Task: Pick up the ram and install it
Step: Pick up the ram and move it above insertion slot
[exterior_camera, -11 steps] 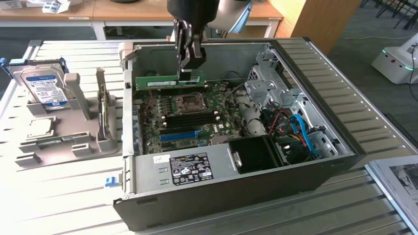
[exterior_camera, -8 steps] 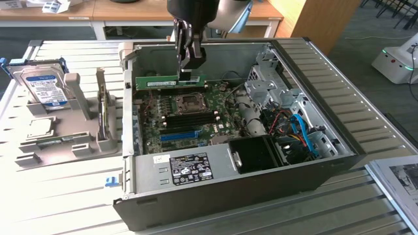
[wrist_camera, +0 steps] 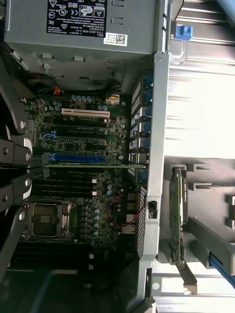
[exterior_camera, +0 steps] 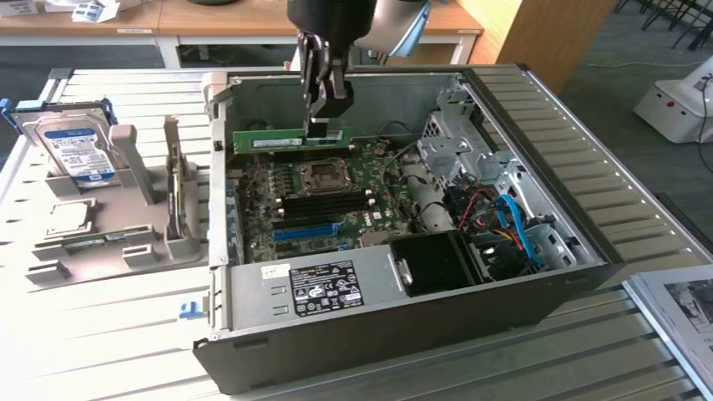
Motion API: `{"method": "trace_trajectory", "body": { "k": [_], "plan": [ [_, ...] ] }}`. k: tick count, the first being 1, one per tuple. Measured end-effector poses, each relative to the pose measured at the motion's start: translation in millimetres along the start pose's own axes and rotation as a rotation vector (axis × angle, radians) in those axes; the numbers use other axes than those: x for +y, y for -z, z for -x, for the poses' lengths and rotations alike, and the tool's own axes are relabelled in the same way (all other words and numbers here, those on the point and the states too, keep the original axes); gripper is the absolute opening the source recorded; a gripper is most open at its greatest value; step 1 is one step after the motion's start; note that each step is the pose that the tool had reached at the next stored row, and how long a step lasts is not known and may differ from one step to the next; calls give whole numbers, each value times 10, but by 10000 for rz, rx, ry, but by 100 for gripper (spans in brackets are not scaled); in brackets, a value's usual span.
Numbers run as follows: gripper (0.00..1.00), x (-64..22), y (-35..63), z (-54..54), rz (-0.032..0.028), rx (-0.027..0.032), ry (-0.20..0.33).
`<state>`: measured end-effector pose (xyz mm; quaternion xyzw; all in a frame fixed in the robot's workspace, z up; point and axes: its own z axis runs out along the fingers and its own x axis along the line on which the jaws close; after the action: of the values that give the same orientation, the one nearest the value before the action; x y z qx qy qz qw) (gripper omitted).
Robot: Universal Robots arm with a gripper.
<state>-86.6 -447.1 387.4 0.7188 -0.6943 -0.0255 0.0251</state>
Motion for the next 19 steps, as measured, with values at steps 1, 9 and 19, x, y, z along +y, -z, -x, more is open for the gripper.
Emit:
{"method": "trace_trajectory", "body": {
  "k": [1, 9, 19],
  "plan": [
    [11, -6, 0, 0, 0, 0, 0],
    [11, -85, 6, -3, 0, 0, 1],
    [11, -197, 14, -7, 0, 0, 0]
  ]
}}
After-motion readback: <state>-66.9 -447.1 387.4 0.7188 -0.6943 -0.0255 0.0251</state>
